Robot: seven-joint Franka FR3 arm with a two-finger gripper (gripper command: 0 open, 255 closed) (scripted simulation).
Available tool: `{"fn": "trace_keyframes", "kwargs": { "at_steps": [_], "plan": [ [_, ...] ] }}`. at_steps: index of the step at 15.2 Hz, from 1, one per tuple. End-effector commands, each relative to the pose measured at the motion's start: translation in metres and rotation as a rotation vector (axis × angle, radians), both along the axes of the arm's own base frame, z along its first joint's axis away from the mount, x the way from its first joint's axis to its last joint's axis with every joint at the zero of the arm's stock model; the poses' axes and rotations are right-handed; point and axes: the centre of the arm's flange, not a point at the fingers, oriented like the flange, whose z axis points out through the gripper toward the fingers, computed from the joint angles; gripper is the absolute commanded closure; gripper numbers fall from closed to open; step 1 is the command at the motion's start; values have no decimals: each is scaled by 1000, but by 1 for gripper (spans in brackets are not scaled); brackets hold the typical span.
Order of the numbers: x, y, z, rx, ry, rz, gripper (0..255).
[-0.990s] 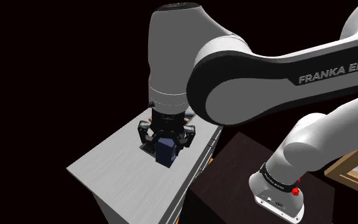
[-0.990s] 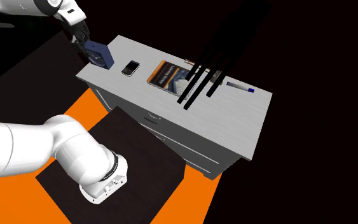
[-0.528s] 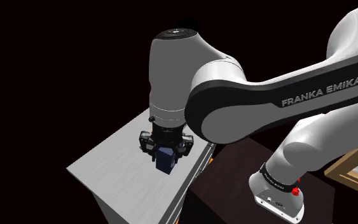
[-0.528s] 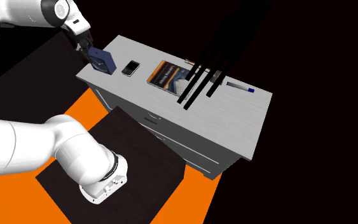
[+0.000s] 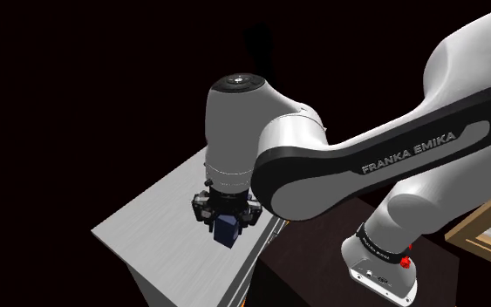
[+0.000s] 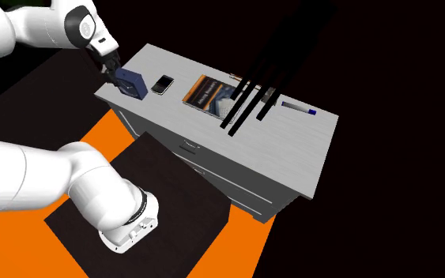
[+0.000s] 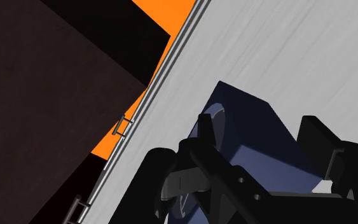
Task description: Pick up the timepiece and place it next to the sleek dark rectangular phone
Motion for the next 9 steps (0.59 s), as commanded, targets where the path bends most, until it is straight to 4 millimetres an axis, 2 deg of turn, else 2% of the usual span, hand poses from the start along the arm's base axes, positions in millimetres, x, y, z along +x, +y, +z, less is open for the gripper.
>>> {"fn": "trace_keyframes", "kwargs": {
  "at_steps": [1, 5, 9],
  "plan": [
    [0, 1, -9, 1, -1, 0, 255],
    [0, 1, -30, 1, -1, 0, 255],
    [0, 1, -30, 1, -1, 0, 255]
  ]
}}
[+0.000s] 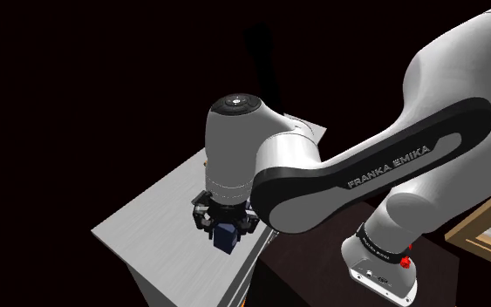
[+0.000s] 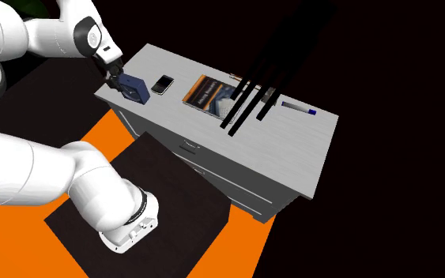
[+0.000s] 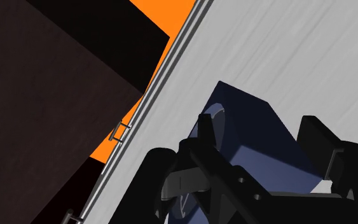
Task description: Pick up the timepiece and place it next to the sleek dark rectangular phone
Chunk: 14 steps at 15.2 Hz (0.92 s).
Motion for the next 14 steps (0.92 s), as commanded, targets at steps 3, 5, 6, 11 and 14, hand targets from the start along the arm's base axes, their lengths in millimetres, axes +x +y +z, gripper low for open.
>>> {"fn": "trace_keyframes", "kwargs": {
  "at_steps": [3, 5, 6, 11, 14],
  "plan": [
    [0, 0, 0, 0, 0, 0, 255],
    [0, 0, 0, 0, 0, 0, 0],
    [0, 0, 0, 0, 0, 0, 0],
    [0, 0, 26, 0, 0, 0, 0],
    [0, 0, 50, 0, 0, 0, 0]
  ]
}}
